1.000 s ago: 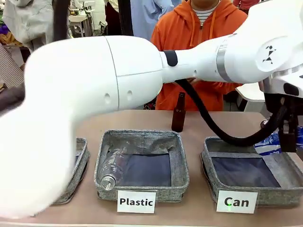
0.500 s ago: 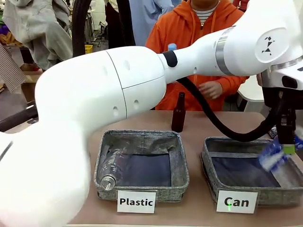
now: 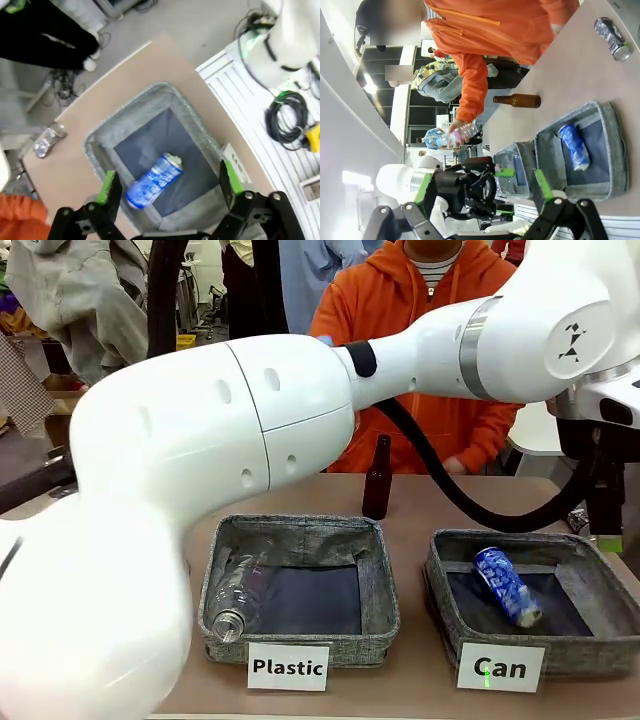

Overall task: Sort the can waste into the basket.
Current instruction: Pick up the can waste from the table and place it in the right Fabric basket.

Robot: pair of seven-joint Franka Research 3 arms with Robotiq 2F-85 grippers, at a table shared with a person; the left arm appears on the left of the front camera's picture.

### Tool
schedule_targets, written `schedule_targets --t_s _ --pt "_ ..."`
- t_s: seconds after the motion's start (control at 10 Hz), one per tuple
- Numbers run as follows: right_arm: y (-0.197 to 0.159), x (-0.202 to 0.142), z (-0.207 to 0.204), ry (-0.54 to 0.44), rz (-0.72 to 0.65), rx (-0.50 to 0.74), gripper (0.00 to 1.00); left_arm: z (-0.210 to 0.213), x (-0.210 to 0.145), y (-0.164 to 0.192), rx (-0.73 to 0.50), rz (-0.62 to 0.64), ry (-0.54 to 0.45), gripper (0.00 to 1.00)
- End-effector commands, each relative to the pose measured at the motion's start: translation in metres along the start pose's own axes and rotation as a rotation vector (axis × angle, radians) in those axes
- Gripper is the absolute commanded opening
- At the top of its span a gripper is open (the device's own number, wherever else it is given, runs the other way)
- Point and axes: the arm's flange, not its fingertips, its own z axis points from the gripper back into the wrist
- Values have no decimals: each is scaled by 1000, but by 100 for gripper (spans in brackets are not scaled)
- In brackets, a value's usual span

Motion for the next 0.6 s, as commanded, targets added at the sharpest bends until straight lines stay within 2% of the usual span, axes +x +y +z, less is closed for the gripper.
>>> schedule_targets --t_s 0.0,0.3,0.5 --pt "0 0 0 0 0 0 100 1 21 36 2 36 24 100" --pt "-2 0 -13 43 -30 54 100 22 3 26 -34 92 34 100" --pt "-7 -1 -40 99 -40 127 100 55 -30 14 -32 195 30 100"
